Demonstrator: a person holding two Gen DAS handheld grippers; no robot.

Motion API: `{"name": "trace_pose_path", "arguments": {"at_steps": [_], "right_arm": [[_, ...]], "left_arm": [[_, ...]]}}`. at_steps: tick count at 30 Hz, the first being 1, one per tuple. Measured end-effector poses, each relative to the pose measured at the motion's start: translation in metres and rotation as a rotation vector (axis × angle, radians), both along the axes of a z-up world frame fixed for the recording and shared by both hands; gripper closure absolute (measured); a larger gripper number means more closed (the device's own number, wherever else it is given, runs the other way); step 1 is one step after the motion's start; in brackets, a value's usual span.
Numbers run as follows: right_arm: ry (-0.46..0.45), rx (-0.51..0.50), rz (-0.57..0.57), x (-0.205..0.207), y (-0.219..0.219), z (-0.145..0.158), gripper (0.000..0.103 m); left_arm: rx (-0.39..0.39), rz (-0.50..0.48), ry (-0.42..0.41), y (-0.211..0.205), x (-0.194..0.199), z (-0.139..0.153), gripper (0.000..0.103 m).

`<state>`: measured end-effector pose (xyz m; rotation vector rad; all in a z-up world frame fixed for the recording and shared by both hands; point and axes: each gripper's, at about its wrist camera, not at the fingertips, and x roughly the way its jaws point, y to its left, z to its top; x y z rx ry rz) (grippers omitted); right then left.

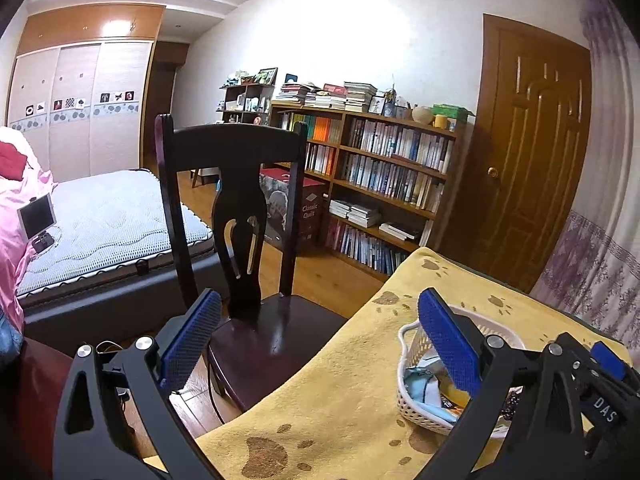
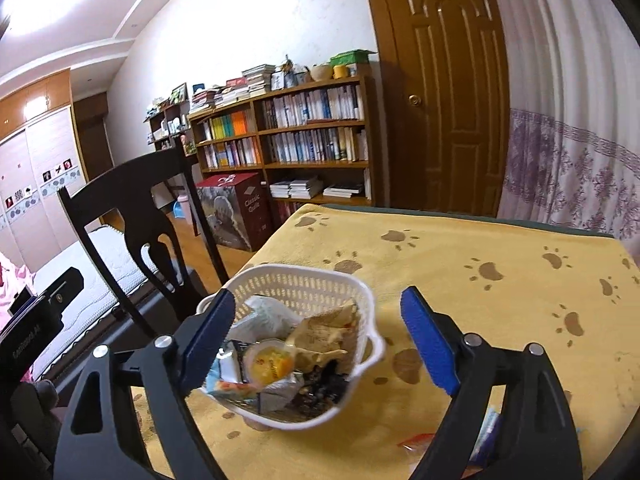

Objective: Organize snacks
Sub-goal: 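Move right tool back to the blue box on the table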

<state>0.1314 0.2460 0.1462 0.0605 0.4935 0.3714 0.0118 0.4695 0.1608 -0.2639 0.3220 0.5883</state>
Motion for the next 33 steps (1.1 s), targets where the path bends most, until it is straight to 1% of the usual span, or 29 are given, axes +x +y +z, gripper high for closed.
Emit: {"name": "trace_pose_path", "arguments": {"at_steps": [7,11,15,22,27,33], "right_arm": [[0.016,0.025,-0.074,-0.008,-0.041,-0.004,0.018],[0.043,0.064,-0.147,-0.012,-0.078,-0.012,0.018],[0.052,0.093,-0.215,-0.02,-0.111,-0.019,0.015],[0.084,0.124,-0.333,-0.033,-0.173,-0.037,0.013],[0.126,0.172,-0.408,-0.043,-0.213,-0.055,0.013],[0.164,0.198,-0.433,-0.053,-0.231,-0.072,0.013]], "left_arm": [[0.012,-0.021,-0.024,-0.011,-0.008,0.007,0.003],[0.02,-0.037,-0.032,-0.018,-0.01,0.009,0.003],[0.038,-0.063,-0.04,-0.028,-0.011,0.011,0.003],[0.067,-0.107,-0.042,-0.046,-0.01,0.014,0.003],[0.093,-0.145,-0.033,-0.062,-0.009,0.012,0.003],[0.111,-0.218,-0.015,-0.086,-0.006,0.008,0.003]]}}
